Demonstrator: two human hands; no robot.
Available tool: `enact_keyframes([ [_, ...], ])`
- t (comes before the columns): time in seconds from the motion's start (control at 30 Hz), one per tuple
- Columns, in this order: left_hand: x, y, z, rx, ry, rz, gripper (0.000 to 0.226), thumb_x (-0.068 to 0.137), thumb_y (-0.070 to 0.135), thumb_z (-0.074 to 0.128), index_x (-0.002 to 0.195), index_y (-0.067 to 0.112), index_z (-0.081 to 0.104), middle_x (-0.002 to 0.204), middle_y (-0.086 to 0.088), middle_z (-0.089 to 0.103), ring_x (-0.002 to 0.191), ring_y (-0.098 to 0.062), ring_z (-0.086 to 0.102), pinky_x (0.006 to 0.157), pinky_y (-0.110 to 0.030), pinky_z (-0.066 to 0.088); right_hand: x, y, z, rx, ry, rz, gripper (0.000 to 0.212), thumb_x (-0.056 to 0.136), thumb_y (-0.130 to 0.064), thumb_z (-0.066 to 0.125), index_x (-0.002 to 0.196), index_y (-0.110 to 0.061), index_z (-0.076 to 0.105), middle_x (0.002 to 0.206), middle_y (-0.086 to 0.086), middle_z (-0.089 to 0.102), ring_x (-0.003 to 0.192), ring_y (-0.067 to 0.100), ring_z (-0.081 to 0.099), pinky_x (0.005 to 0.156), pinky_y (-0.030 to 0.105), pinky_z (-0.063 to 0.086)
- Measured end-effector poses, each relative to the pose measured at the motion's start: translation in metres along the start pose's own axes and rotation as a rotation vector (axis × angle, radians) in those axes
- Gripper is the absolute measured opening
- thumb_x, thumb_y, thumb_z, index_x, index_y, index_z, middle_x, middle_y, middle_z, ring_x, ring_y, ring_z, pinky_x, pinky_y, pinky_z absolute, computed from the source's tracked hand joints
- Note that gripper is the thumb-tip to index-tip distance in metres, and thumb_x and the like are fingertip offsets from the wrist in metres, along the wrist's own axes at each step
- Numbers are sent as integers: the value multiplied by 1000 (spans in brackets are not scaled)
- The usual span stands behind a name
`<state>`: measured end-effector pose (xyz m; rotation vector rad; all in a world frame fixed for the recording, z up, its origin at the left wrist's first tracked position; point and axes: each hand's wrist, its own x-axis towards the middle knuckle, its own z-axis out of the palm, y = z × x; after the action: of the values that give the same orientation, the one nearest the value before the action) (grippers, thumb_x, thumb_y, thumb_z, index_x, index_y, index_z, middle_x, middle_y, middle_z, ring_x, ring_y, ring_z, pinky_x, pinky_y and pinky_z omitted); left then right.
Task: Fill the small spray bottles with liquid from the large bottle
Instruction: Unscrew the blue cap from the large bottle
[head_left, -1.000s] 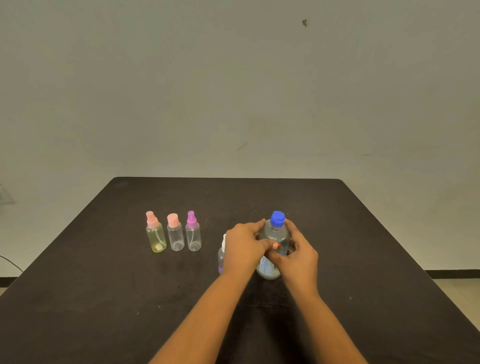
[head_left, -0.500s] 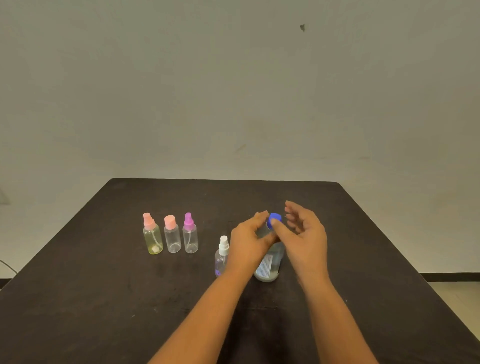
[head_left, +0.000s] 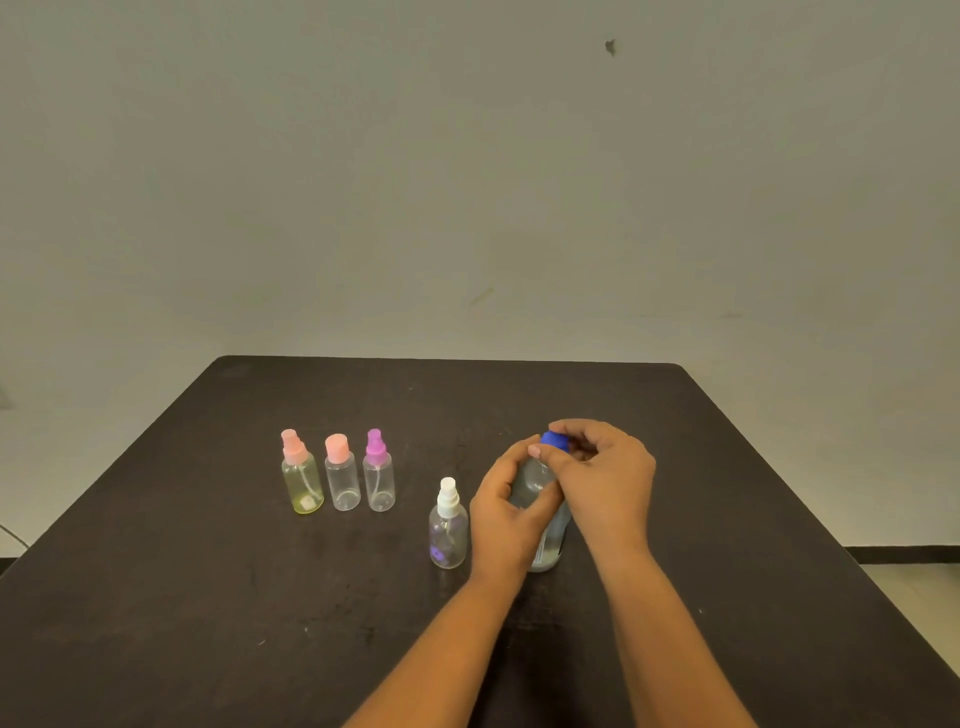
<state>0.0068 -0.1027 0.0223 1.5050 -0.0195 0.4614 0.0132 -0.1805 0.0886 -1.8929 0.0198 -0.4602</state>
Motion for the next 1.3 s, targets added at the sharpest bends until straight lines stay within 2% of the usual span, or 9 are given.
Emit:
enact_keyframes([
  [0.1,1,-4,1,3,-6,29,48,72,33,67,118,22,60,117,4,66,113,-10,60,99,-38,48,1,-1,-4,36,-60,12,25,71,-3,76,89,-19,72,82,-13,66,73,-5,61,66,5,48],
  [0.27,0,-3,2,9,4,60,44,72,38,66,114,36,57,117,8,65,112,-5,59,97,-30,48,9,-2,-10,12,-201,42,32,74,3,70,94,-21,73,93,-8,70,91,5,64,83,23,53],
  [0.47,3,-10,3,-48,3,50,46,72,35,68,116,24,61,115,1,67,112,-13,61,100,-42,47,9,-8,-7,-57,-120,11,34,67,-17,80,98,-23,68,93,-6,59,81,4,58,67,10,46],
  [0.57,2,-9,2,-50,14,62,38,71,34,69,108,41,62,114,5,67,111,-11,61,98,-39,48,7,-8,-4,-123,-56,3,24,69,-14,79,91,-17,70,88,-6,62,74,1,57,59,4,44],
  [0.7,4,-10,2,-42,-4,67,41,72,35,68,112,35,61,116,5,66,112,-12,60,99,-42,48,7,-11,-7,-17,-78,59,27,66,-5,80,90,-16,71,83,-6,67,73,4,62,68,22,55],
  [0.93,4,-13,3,-43,-4,57,46,70,38,68,115,34,58,118,4,65,113,-10,59,99,-40,48,6,-10,-12,3,-172,76,41,76,1,70,113,-17,66,102,-4,68,92,3,63,87,34,54],
  [1.1,4,-15,4,-74,5,36,45,69,35,70,114,32,62,116,4,67,113,-11,60,100,-39,47,5,-12,-6,-145,-100,-5,32,71,-22,78,100,-19,64,100,-6,57,81,3,56,63,10,43],
  [1.2,4,-13,3,-59,5,56,39,70,34,69,106,46,63,113,7,67,111,-10,61,97,-35,48,7,-11,-4,-162,-59,6,21,72,-14,78,90,-17,68,89,-4,64,74,3,58,60,9,44],
  [1.3,5,-13,3,-68,-9,53,42,72,33,70,114,31,62,116,3,66,112,-15,61,98,-44,48,10,-12,-7,-132,-110,31,25,72,-5,76,93,-16,70,88,-4,68,77,2,60,68,15,50],
])
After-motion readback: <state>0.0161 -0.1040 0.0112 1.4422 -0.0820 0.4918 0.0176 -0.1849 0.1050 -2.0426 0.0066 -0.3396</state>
